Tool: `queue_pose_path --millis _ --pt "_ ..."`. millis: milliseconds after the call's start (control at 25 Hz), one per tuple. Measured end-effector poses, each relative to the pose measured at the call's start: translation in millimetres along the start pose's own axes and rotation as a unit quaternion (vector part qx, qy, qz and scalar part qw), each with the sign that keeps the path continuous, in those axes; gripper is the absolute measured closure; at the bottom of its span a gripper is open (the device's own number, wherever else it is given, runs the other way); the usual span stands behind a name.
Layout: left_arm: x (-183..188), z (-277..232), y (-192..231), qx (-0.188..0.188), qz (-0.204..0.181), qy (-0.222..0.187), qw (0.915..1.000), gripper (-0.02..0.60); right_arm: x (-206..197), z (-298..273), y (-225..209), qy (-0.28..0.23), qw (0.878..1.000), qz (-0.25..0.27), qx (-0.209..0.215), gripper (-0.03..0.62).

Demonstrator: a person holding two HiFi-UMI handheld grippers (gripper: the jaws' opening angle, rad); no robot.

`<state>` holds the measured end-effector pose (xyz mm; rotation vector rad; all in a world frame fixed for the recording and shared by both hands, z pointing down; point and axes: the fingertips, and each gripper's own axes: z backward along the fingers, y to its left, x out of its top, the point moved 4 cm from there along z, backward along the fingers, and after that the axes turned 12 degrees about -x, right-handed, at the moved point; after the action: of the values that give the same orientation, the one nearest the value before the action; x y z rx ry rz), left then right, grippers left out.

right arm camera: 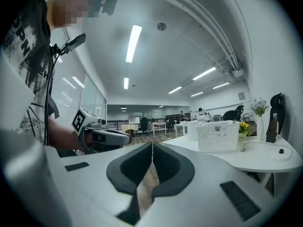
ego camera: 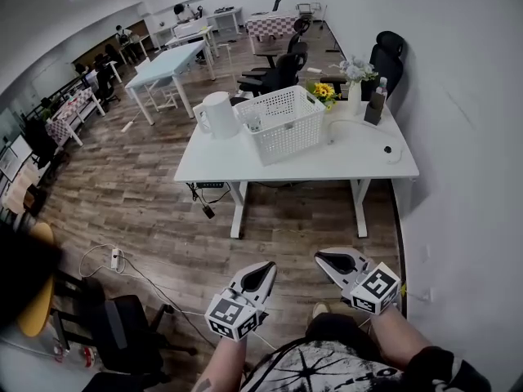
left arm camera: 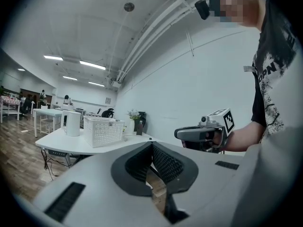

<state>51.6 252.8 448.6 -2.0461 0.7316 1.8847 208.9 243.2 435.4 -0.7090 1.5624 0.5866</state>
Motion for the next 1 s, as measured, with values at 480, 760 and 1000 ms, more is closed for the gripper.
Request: queue_pose_path --millis 480,760,1000 --pt "28 -99 68 0.028 0.009 0.004 0.9996 0.572 23 -57 -112 0.005 0.999 0.008 0.035 0.571" --pt "36 -142 88 0.042 0.005 0.011 0.9990 0.571 16 -74 -156 0.015 0.998 0.011 0.059 0.571" --pt "30 -165 95 0.048 0.014 0.022 0.9985 0.571 10 -82 -181 0.020 0.998 0.003 0.068 0.571"
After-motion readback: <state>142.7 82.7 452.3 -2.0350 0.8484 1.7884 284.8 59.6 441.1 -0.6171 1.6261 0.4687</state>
